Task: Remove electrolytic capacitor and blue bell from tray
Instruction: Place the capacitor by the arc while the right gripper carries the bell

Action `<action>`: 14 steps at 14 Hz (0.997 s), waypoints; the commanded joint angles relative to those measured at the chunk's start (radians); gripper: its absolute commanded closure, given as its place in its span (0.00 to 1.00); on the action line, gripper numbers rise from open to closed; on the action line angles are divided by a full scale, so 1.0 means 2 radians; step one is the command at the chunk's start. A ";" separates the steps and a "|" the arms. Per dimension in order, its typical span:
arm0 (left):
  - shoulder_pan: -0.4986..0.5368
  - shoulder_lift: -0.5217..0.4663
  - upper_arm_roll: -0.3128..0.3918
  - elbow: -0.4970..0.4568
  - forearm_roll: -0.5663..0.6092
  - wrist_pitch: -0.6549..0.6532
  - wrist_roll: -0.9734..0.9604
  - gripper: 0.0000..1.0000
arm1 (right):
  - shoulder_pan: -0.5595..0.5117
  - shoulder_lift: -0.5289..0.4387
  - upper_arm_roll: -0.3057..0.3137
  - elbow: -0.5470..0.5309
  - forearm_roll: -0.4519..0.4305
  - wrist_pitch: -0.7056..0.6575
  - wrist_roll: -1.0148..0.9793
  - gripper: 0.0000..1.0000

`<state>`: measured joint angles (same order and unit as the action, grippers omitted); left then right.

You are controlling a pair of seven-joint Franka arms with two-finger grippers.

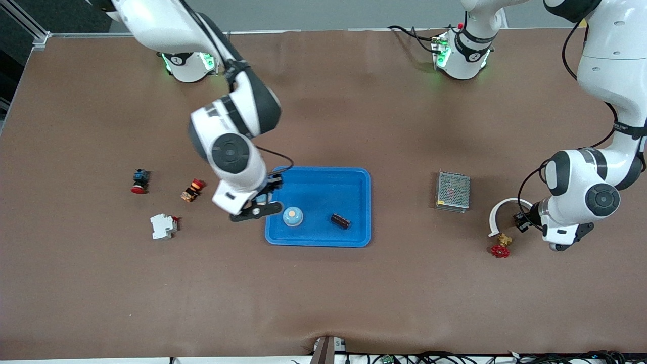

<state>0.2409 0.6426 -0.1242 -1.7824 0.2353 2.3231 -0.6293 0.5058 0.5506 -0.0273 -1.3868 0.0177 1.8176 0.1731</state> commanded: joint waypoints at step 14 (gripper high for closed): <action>-0.023 -0.036 -0.097 0.051 -0.002 -0.076 -0.135 0.00 | -0.250 -0.020 0.004 -0.006 -0.007 0.006 -0.559 0.60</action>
<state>0.2163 0.5765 -0.3061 -1.6965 0.2334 2.1925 -0.8677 0.0534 0.4959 -0.0375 -1.3934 0.0158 1.7989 -0.8484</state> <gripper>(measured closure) 0.000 0.344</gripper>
